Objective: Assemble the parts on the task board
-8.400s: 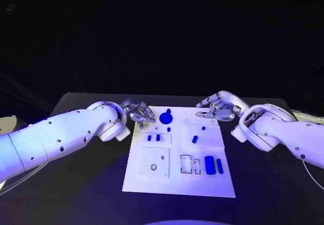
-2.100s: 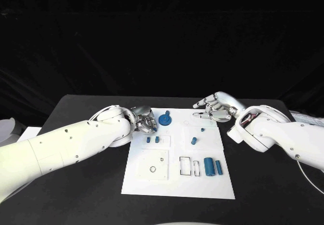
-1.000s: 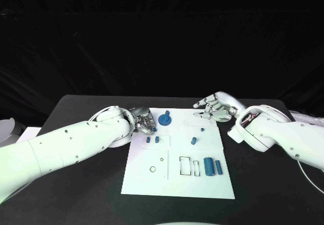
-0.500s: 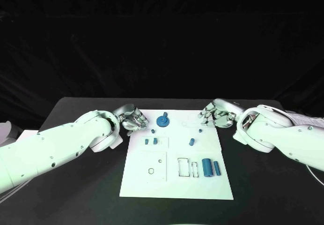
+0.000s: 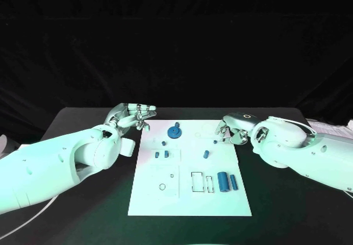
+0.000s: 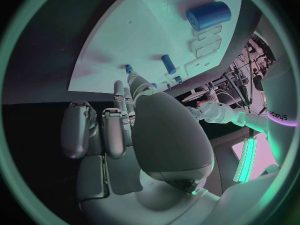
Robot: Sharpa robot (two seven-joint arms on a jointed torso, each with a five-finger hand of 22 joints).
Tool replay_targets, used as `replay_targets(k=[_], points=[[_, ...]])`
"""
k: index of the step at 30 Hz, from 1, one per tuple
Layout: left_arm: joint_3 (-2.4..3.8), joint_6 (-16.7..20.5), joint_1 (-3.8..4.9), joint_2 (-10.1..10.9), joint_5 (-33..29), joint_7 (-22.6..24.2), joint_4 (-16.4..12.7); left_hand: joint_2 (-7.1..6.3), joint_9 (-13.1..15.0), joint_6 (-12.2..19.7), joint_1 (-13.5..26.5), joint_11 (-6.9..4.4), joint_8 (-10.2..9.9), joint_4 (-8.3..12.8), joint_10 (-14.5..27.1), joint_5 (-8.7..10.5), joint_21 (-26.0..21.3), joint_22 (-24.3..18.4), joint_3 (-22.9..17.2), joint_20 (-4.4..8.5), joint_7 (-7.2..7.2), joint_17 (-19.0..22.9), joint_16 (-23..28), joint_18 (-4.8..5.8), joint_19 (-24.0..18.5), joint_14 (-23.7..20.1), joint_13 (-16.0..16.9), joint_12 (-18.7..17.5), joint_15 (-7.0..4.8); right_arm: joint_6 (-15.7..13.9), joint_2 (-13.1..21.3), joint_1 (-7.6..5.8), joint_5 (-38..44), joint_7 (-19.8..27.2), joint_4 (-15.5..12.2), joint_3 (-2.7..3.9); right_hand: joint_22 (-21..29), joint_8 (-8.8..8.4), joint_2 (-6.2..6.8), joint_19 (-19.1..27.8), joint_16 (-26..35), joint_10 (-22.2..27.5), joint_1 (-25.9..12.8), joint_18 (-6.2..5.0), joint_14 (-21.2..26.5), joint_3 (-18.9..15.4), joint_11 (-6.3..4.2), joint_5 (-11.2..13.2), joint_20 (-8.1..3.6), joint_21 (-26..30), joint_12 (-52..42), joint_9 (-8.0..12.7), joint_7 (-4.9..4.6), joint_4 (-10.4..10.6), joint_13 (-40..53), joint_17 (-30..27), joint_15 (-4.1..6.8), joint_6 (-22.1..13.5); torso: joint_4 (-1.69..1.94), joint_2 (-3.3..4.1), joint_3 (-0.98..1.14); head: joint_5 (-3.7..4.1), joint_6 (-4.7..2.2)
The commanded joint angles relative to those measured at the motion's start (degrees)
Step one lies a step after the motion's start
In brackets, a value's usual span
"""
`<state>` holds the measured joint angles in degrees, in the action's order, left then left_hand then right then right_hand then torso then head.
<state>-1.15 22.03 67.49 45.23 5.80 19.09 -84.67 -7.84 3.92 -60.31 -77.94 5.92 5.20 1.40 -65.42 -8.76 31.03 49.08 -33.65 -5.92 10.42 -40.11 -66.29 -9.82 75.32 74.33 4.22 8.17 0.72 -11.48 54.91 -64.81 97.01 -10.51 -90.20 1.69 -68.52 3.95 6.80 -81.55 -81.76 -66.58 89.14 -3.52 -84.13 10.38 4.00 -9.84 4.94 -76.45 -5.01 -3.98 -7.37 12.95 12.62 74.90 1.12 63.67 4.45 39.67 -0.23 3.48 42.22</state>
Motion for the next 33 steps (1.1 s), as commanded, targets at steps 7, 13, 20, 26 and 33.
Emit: replay_targets(k=[7,13,20,26,33], points=[[0.01,-4.95,-0.19,1.93,-13.93,6.73,-3.46,0.5,0.1,-0.56,0.48,-0.07,0.32,0.06,-0.42,0.0,-0.38,-0.16,0.9,-0.09,-0.2,0.32,0.02,-0.56,-0.46,-0.44,0.11,0.71,-0.09,2.62,-1.23,0.33,5.69,-2.24,0.67,0.01,0.37,-0.19,0.83,0.36,0.53,-0.34,-0.21,-1.16,-3.53,1.76,-0.12,0.59,0.08,0.45,0.72,0.04,0.07,0.15,-2.07,4.03,-0.22,0.22,0.05,0.04,-0.08,0.38,0.17],[0.01,-5.54,-0.21,2.38,-14.28,6.61,-4.34,0.49,0.1,-0.59,0.58,-0.1,0.36,0.11,-0.39,0.0,-0.42,-0.18,1.11,-0.08,-0.23,0.45,0.03,-0.56,-0.49,-0.52,0.12,0.86,-0.1,3.71,-2.41,0.64,5.78,-1.95,1.4,0.0,0.48,-0.14,0.78,0.29,0.63,-0.57,-0.16,-1.19,-3.55,3.87,-0.28,1.62,-0.25,0.6,1.0,0.0,0.25,0.03,-3.88,3.95,0.22,0.6,0.01,0.05,-0.05,0.25,0.26],[0.0,-5.54,-0.22,2.64,-14.35,6.39,-4.64,0.45,0.1,-0.58,0.61,-0.11,0.37,0.16,-0.35,0.01,-0.44,-0.2,1.24,-0.08,-0.25,0.51,0.03,-0.57,-0.51,-0.57,0.13,0.94,-0.11,4.51,-3.59,1.16,5.8,-1.67,2.3,-0.02,0.61,-0.09,0.84,0.26,0.73,-0.91,-0.4,-1.2,-3.56,5.38,-0.4,2.21,-0.56,0.74,1.03,-0.05,0.41,-0.12,-5.07,3.86,0.56,1.06,-0.03,0.1,0.01,0.07,0.38],[0.0,-5.53,-0.22,2.76,-14.37,6.17,-4.71,0.45,0.09,-0.56,0.55,-0.14,0.38,0.28,-0.3,-0.01,-0.46,-0.21,1.34,-0.07,-0.27,0.54,0.01,-0.58,-0.53,-0.6,0.13,1.02,-0.13,5.09,-4.35,1.4,5.82,-1.63,3.1,-0.05,0.6,-0.08,0.81,0.23,0.72,-1.01,-0.51,-1.19,-3.57,5.8,-0.44,2.29,-0.62,0.74,1.03,-0.06,0.45,-0.16,-5.39,3.87,0.6,1.17,-0.04,0.05,0.0,0.09,0.42],[-0.01,-5.57,-0.22,2.85,-14.37,5.89,-4.78,0.45,0.08,-0.54,0.49,-0.15,0.39,0.4,-0.25,-0.02,-0.48,-0.23,1.42,-0.06,-0.28,0.66,0.03,-0.58,-0.54,-0.66,0.13,1.1,-0.15,6.33,-4.89,1.6,5.91,-1.54,3.77,-0.12,0.6,0.14,0.5,0.15,0.72,-1.8,-0.58,-1.16,-3.61,7.4,-0.67,2.39,-0.71,0.78,0.84,-0.19,0.68,-0.67,-6.33,3.91,0.65,2.02,-0.06,0.05,0.02,0.07,0.57]])
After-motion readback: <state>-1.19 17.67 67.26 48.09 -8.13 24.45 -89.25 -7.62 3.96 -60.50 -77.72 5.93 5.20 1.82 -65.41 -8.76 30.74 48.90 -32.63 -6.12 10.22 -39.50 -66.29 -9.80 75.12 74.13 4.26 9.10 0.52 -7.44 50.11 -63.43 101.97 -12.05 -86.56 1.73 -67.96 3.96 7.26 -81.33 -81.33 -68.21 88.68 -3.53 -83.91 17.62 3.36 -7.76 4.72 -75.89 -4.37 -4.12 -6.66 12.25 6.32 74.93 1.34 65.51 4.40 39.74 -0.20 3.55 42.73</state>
